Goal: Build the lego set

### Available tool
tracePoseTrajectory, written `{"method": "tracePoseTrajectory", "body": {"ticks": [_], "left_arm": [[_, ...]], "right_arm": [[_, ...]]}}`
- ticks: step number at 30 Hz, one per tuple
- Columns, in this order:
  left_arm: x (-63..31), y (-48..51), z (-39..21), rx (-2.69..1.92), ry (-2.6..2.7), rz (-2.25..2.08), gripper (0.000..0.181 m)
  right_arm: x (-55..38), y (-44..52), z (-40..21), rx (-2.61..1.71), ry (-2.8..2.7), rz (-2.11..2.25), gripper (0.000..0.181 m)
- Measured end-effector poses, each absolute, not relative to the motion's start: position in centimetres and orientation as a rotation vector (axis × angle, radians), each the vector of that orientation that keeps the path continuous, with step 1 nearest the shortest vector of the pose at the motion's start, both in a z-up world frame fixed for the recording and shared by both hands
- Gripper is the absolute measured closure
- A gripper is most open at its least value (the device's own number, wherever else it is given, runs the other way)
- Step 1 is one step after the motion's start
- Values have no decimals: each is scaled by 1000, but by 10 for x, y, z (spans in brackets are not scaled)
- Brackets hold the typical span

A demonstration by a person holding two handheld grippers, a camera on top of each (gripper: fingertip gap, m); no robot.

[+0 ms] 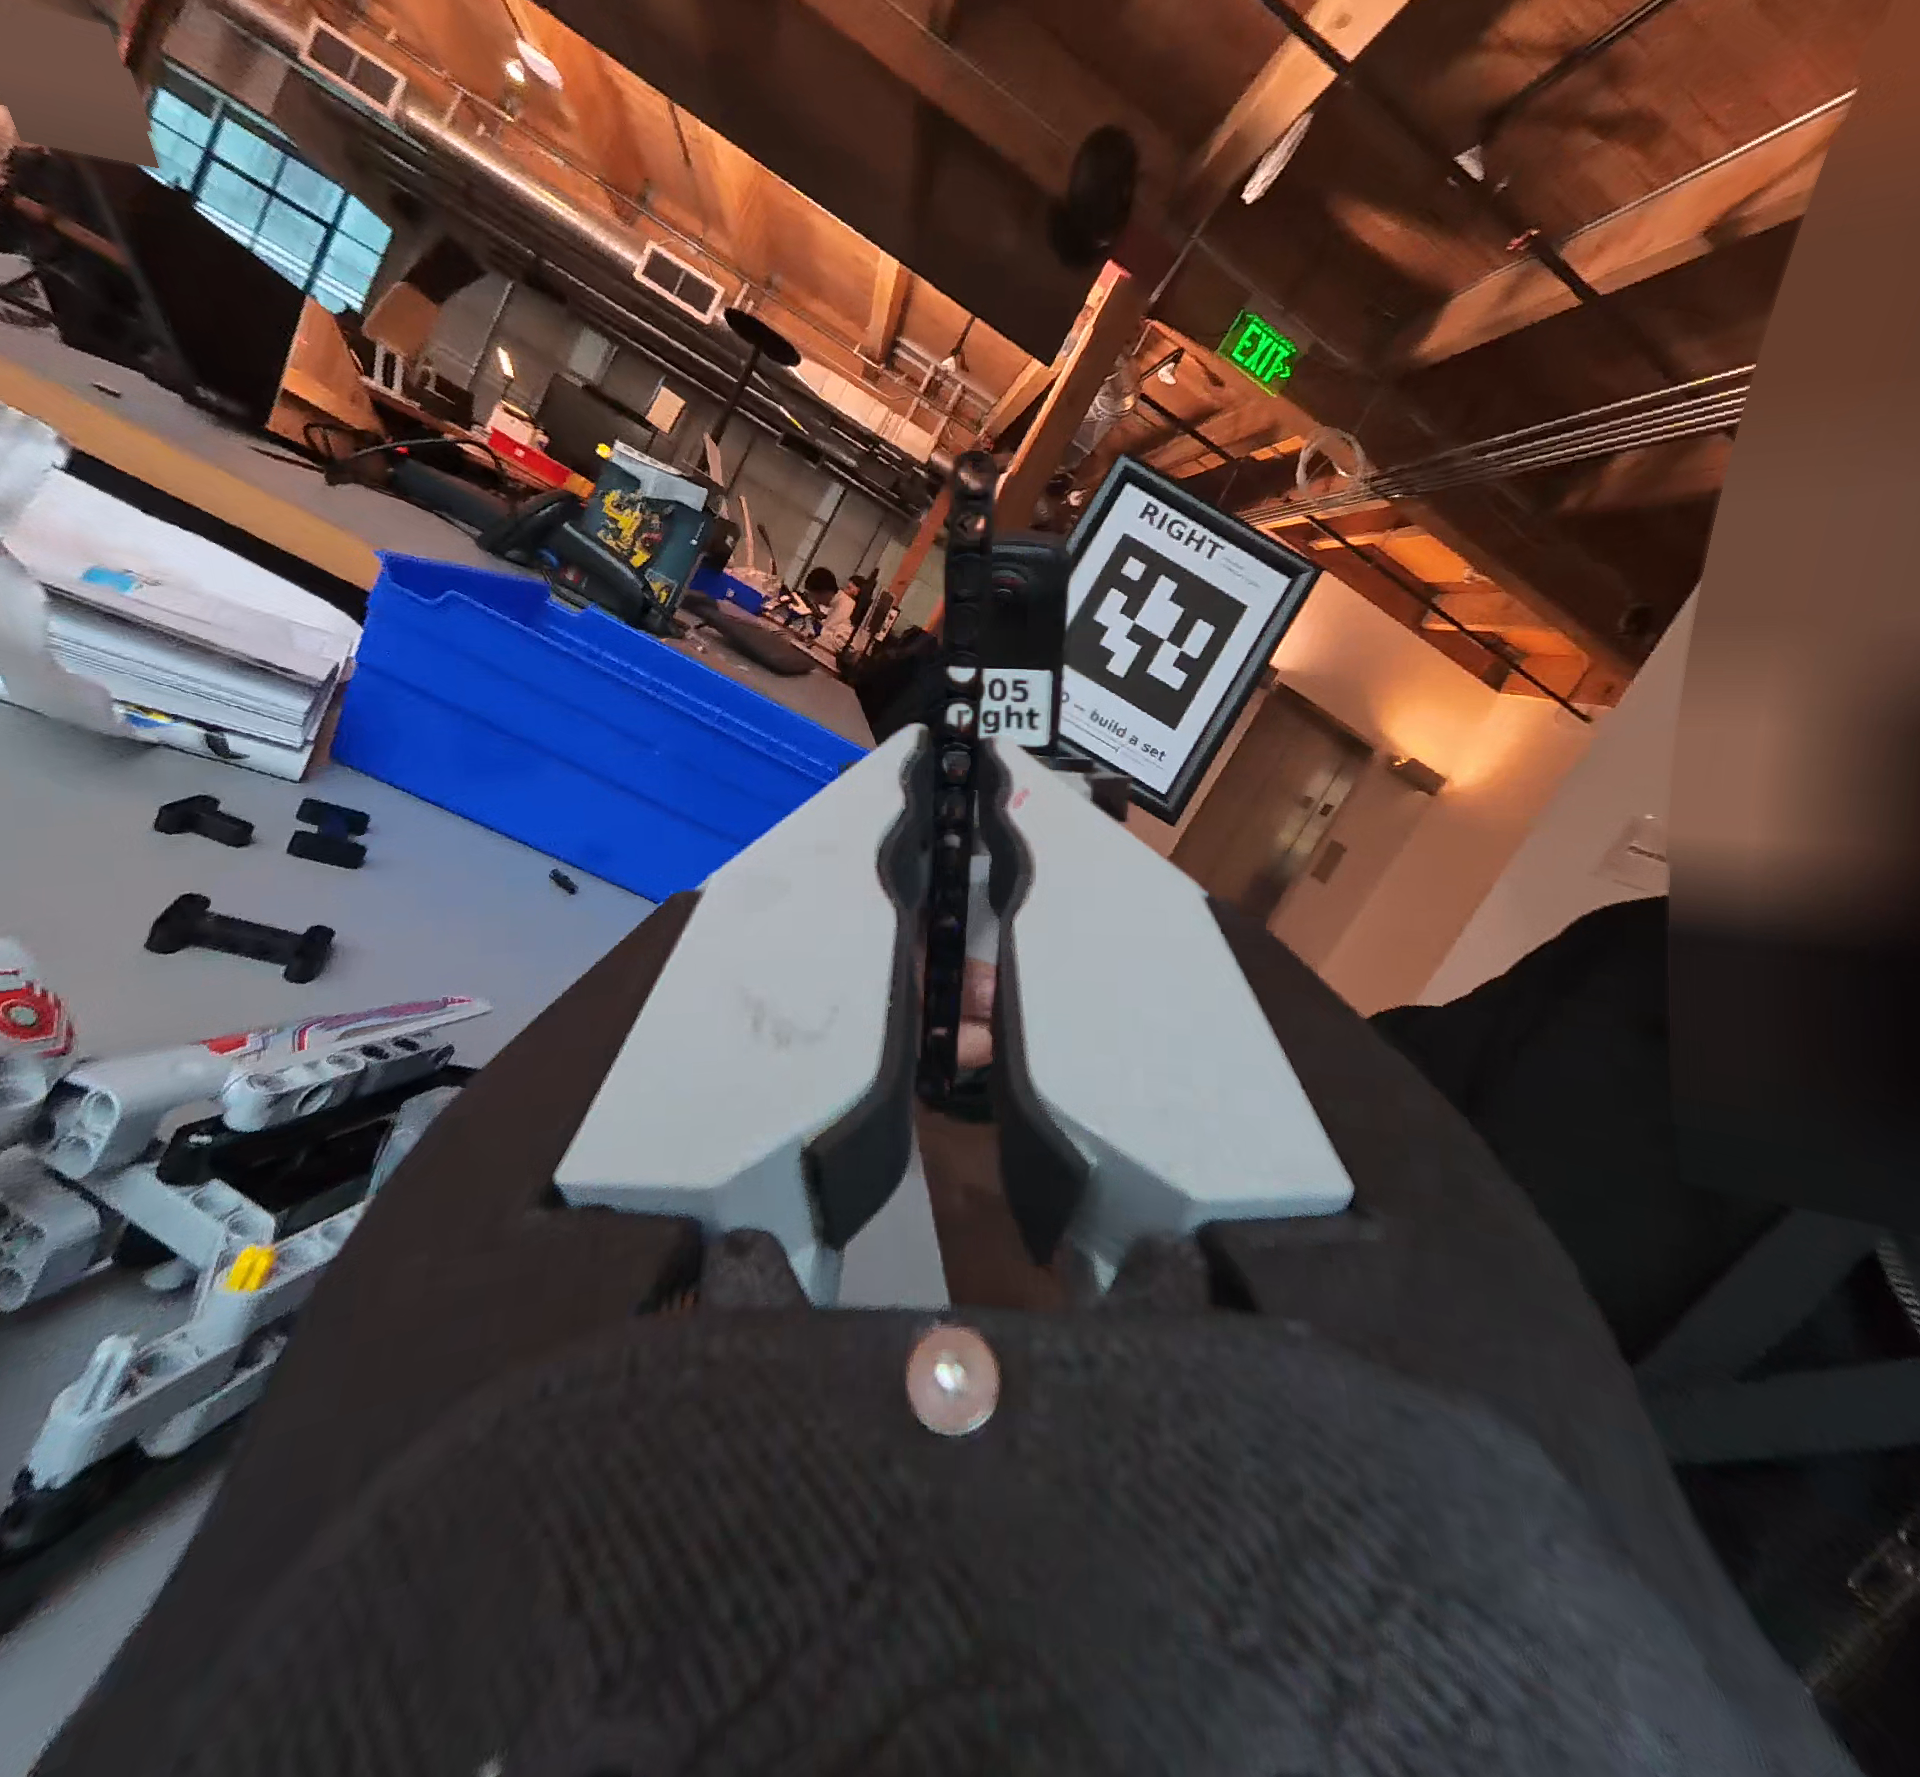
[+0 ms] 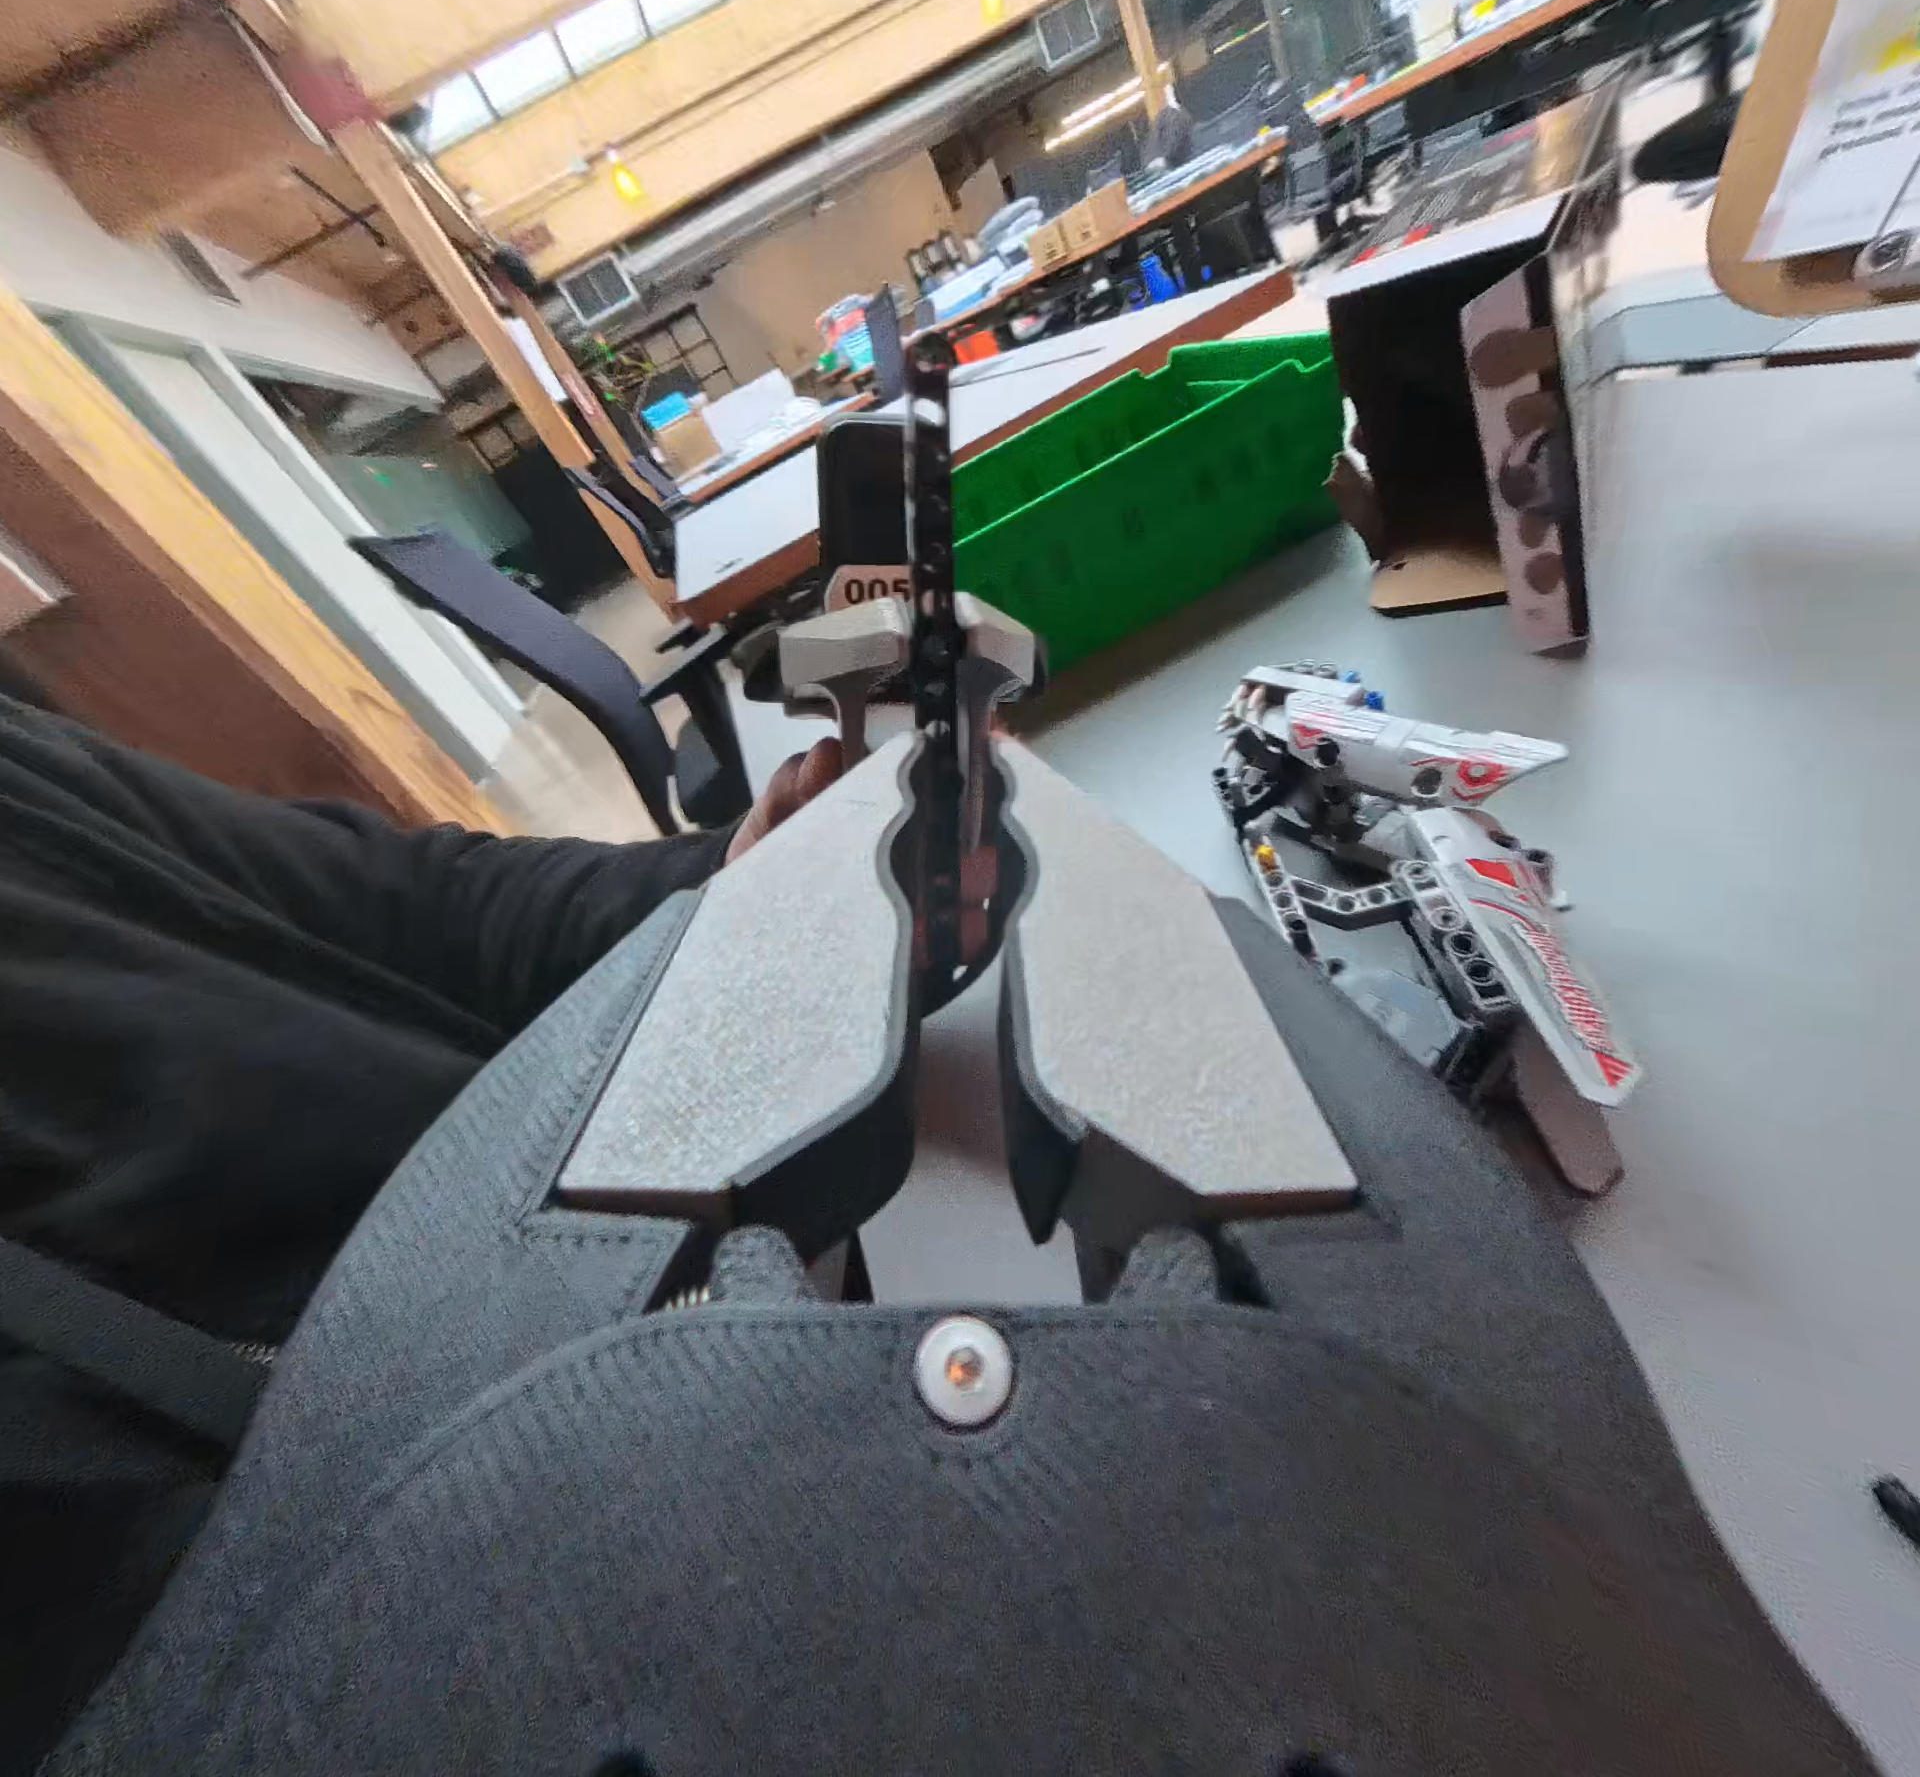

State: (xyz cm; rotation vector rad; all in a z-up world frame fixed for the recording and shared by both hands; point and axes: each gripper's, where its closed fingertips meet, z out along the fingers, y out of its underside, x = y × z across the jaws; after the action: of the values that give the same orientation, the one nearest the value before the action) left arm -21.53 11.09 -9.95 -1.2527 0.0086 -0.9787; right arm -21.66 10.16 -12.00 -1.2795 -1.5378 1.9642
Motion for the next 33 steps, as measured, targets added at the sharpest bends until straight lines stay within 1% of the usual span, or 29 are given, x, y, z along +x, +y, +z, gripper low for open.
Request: {"method": "tracePoseTrajectory", "body": {"ticks": [2, 4, 6, 8, 14, 21, 22, 23, 25, 26, 28, 33], "left_arm": [[-216, 110, -98, -1243, 6, -975, 176], [-219, 108, -95, -1217, -2, -975, 176], [-219, 106, -91, -1189, 5, -985, 176], [-218, 107, -93, -1194, 1, -990, 176], [-221, 106, -99, -1220, -16, -1054, 175], [-226, 102, -131, -1448, 27, -980, 173], [-232, 101, -135, -1482, 20, -945, 172], [-238, 100, -140, -1521, 10, -906, 166], [-255, 97, -149, -1614, -20, -815, 147], [-265, 94, -153, -1671, -25, -736, 144], [-276, 89, -155, -1782, 40, -497, 141], [-259, 95, -165, -2032, 465, 97, 140]], "right_arm": [[-217, 100, -119, -1270, -1553, 1963, 177], [-217, 99, -118, -1243, -1562, 1922, 170], [-217, 94, -119, -1228, -1587, 1917, 169], [-217, 90, -119, -1213, -1591, 1917, 177], [-216, 96, -118, -1194, -1605, 1873, 178], [-218, 103, -132, -1186, -1708, 1799, 179], [-219, 105, -135, -1190, -1713, 1789, 179], [-221, 108, -138, -1195, -1716, 1780, 179], [-222, 112, -143, -1198, -1727, 1769, 179], [-222, 114, -147, -1202, -1742, 1749, 179], [-223, 116, -156, -1205, -1788, 1699, 179], [-226, 118, -168, -1239, -1858, 1653, 178]]}}
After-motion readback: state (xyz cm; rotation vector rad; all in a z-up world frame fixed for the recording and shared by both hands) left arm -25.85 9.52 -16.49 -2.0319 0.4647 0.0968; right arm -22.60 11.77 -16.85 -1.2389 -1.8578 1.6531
